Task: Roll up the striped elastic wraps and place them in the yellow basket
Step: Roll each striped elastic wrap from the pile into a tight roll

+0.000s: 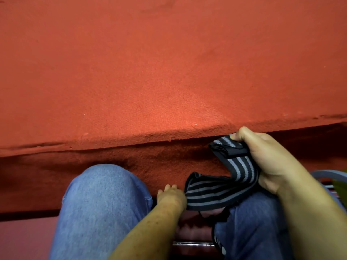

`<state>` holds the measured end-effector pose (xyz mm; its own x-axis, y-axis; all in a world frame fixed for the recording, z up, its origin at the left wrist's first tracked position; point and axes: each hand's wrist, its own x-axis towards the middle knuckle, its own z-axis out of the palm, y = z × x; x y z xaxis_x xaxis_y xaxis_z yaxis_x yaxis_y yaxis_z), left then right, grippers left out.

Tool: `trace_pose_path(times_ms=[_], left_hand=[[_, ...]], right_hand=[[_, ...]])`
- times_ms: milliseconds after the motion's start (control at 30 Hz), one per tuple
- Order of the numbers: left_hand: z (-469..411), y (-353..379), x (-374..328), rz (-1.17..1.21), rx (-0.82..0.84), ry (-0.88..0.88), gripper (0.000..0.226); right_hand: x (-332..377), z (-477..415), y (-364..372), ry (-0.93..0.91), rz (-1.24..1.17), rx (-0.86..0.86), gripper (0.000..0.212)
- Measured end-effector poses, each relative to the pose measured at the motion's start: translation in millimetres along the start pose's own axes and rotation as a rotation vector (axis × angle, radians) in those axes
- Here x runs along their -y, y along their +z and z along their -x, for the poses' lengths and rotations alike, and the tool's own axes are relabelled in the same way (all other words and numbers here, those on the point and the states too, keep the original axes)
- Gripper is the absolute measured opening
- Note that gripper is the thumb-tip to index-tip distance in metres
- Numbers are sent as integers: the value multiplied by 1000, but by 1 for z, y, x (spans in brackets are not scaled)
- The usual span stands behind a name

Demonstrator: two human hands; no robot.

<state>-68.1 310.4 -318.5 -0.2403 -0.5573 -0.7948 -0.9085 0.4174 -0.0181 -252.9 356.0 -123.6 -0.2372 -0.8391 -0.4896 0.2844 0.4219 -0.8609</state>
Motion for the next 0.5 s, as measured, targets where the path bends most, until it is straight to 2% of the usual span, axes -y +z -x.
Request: trace_pose_path(times_ms=[133, 233, 433, 500], left_hand=[[2, 2, 0, -60, 20, -1, 79], [4, -2, -1, -91, 97, 24, 76], [4, -8, -5, -133, 269, 91, 51], [13, -13, -8, -134, 255, 165, 43]], right_hand=[[-2, -1, 1, -11, 0, 10, 8], [-2, -2, 2, -19, 4, 20, 10], [-4, -4, 4, -37, 9, 16, 12], [-4, -5, 4, -41, 1, 10, 11]])
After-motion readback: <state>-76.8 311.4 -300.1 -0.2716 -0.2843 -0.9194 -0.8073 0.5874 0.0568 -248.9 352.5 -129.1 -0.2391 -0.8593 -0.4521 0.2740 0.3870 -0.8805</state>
